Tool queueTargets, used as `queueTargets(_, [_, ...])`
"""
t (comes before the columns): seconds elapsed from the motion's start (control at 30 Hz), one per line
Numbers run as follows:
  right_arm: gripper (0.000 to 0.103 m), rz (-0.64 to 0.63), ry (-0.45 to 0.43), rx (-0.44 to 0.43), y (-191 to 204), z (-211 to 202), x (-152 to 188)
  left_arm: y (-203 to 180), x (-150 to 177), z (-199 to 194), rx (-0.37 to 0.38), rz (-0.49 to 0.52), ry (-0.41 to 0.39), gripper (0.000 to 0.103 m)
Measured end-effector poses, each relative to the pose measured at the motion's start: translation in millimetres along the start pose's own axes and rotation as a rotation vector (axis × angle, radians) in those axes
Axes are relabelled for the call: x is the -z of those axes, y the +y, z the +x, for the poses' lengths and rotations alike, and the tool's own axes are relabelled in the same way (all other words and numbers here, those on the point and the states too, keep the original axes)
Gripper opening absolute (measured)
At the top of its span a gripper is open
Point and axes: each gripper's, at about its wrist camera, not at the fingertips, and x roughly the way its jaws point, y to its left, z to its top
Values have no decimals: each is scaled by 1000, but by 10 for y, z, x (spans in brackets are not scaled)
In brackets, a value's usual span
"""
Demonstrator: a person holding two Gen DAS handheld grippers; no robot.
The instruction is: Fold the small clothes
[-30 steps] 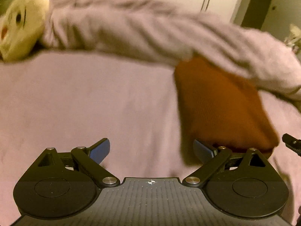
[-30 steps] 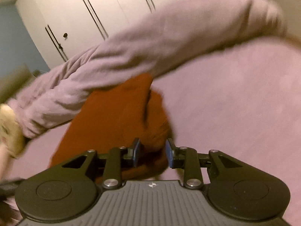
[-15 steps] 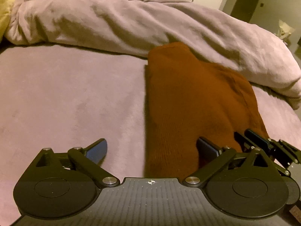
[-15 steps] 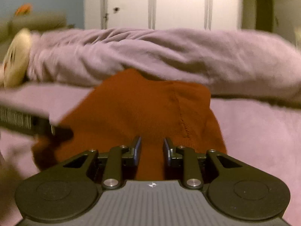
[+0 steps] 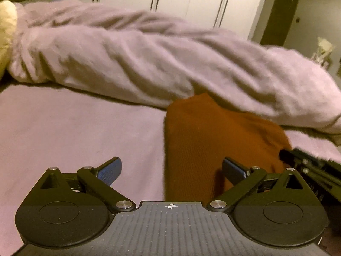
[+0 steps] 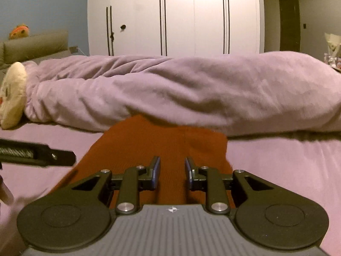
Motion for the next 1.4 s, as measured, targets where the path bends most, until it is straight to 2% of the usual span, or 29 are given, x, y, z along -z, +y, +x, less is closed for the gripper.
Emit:
queueTargets(0.1, [23,-23,51,28,37,302,-83,-1,23,202,-8,-40,11,103])
queueTargets(0.2, [26,-73,113,102,-21,577,72,21,141,290,11,-70,8,103])
queueTargets(0.33, [27,-113,47,87,-41,577,317,-55,312,326,-9,17,-70,103])
queueTargets(0.4, [27,-102,46,79,-64,582,337,-87,340,327,-22,31,-93,103])
queueTargets(0.53, [27,-105,58,81,-70,598,285,-23,259,335,6,-8,-37,103])
queueTargets(0.6, [28,-85,75,67,-96,527,217,97,207,290,60,-40,20,103])
queueTargets(0.63, [32,-51,85,57,-140,459,180,183,190,239,84,-57,37,103])
queueTargets(0.7, [54,67,89,26,-327,192,153,378,208,98,113,-107,53,103])
queueTargets(0.73, [69,138,83,11,-457,35,191,452,226,41,118,-123,61,103])
queueTargets(0.83, [70,321,132,-53,-834,-209,374,593,311,-76,142,-137,97,103])
queueTargets(0.9, [70,445,176,-110,-1039,-217,460,620,350,-95,186,-164,122,103])
queueTargets(1.0, [70,599,198,-161,-1237,-134,496,591,315,-28,257,-211,156,103])
queueTargets(1.07, [70,656,233,-210,-1301,13,483,531,272,104,303,-215,196,103])
queueTargets(1.17, [70,714,275,-275,-1296,231,501,466,225,289,318,-221,231,103])
queueTargets(1.23, [70,737,293,-290,-1277,359,535,451,192,398,368,-244,258,103])
queueTargets(1.3, [66,768,296,-312,-1287,467,575,442,176,479,391,-264,271,103])
queueTargets(1.37, [50,814,286,-345,-1303,557,593,445,164,546,402,-262,263,103])
queueTargets(1.4, [47,834,287,-349,-1302,598,602,451,159,578,412,-259,257,102])
